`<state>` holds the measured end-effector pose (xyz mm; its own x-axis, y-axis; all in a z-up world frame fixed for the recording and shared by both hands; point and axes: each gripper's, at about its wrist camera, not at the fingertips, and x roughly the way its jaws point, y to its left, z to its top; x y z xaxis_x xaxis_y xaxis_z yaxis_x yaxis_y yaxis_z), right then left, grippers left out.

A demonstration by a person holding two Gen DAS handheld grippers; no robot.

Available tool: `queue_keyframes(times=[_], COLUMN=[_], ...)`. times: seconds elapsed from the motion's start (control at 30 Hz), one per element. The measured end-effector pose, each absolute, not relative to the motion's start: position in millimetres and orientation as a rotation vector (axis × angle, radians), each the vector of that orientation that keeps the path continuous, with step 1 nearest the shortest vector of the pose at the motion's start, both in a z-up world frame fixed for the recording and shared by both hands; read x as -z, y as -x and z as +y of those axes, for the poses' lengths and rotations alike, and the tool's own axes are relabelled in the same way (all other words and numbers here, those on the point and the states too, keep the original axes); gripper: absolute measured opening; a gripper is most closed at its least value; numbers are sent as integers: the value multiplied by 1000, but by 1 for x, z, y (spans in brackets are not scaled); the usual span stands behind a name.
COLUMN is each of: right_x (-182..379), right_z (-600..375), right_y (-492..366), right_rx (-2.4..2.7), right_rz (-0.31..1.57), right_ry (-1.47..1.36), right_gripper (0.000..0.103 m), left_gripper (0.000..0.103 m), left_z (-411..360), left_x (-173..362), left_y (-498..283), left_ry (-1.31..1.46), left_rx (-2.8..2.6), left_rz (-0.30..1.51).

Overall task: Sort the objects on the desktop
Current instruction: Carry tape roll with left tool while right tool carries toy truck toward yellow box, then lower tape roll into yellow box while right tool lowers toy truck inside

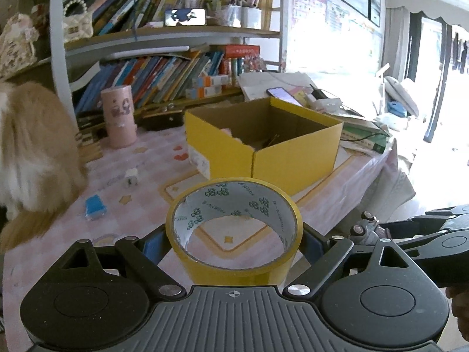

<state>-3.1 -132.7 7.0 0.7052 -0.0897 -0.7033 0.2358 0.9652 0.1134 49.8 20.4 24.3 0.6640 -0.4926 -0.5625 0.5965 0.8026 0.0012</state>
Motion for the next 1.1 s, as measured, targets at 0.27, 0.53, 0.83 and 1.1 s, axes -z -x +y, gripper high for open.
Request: queue_keyframes(times=[0.27, 0.53, 0.83, 1.1], right_x=[-9, -16, -26, -40], right_z=[-156, -189, -229, -267], right_y=[-10, -24, -40, -60], right_rx=[190, 198, 184, 155], right_rz=[765, 756, 720, 676], right_ry=[-210, -206, -199, -177], right_gripper=[64, 64, 64, 64], left_gripper=[91, 91, 91, 91], left_z=[-4, -30, -66, -95], left_x=[-30, -35, -44, -50], left_y=[-62, -76, -94, -110], left_ry=[-198, -164, -146, -151], left_rx=[636, 636, 615, 561], left_rz=[555, 540, 512, 471])
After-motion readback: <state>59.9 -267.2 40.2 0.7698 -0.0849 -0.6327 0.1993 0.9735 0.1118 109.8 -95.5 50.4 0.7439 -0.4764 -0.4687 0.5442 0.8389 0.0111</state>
